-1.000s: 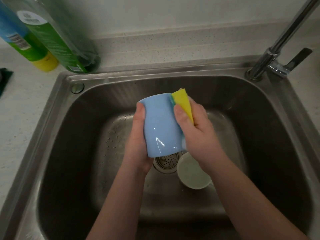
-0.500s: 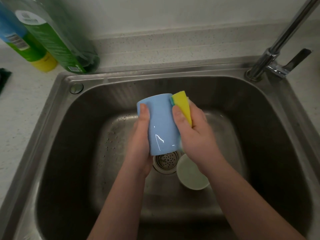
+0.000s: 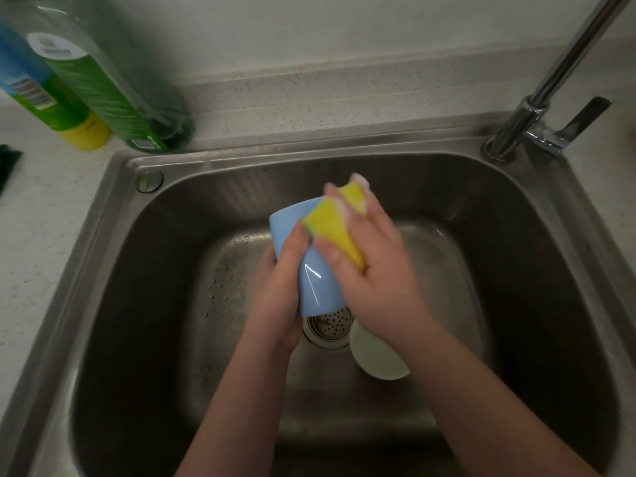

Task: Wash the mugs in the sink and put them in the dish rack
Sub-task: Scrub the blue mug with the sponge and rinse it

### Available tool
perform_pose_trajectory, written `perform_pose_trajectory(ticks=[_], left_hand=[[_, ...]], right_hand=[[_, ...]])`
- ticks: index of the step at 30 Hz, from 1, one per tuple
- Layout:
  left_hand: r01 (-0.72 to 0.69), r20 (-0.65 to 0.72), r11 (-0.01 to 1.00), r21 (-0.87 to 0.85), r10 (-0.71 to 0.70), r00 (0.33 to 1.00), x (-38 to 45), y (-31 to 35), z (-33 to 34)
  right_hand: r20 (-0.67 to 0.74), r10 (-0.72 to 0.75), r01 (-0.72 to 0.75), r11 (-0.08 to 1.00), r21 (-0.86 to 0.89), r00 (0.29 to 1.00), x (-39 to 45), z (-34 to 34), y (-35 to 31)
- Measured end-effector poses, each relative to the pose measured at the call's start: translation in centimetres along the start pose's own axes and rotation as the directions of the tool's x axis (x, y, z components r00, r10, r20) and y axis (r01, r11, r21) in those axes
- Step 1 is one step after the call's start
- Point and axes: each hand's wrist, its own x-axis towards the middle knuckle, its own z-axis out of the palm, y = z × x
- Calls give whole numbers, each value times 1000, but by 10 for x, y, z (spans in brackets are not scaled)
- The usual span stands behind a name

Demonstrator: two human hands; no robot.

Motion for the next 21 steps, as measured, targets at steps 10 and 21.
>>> perform_pose_trajectory(ticks=[10, 21], left_hand=[[27, 9, 999, -28, -26, 1000, 2, -1, -3], [108, -13, 993, -56, -109, 994, 4, -2, -2]], right_hand=[[84, 404, -397, 803, 444, 911, 4, -8, 1], [96, 535, -450, 584, 676, 839, 9, -11, 4]])
